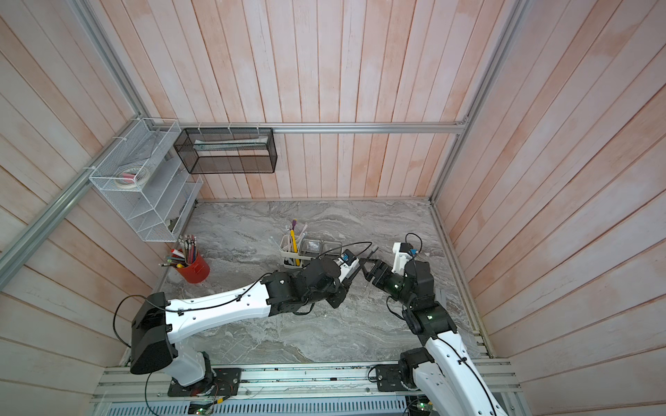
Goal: Place the toothbrush into the toothbrush holder
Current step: Pick up the toothbrush from the center of the board.
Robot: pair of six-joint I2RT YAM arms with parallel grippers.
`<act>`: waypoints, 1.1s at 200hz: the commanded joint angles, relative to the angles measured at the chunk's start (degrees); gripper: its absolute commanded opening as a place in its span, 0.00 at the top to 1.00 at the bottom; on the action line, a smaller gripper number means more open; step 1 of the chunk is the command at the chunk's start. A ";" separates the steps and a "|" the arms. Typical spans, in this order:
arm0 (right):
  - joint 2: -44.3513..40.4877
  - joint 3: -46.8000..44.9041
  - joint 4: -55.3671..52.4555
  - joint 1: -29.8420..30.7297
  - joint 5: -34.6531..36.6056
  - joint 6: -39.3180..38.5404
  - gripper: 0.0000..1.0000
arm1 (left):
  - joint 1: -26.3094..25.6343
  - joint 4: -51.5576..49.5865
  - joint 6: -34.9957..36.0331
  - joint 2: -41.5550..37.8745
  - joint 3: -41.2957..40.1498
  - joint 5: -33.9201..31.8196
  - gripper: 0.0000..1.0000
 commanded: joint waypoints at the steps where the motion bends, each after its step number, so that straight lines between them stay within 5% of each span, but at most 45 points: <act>1: -1.23 -0.31 2.97 -0.27 -0.78 -0.13 0.29 | -0.27 1.64 -0.93 -0.68 1.50 1.37 1.00; 220: -1.49 -0.40 8.27 -0.08 -3.70 1.58 0.92 | -0.45 3.20 -1.41 -1.08 0.79 3.28 1.00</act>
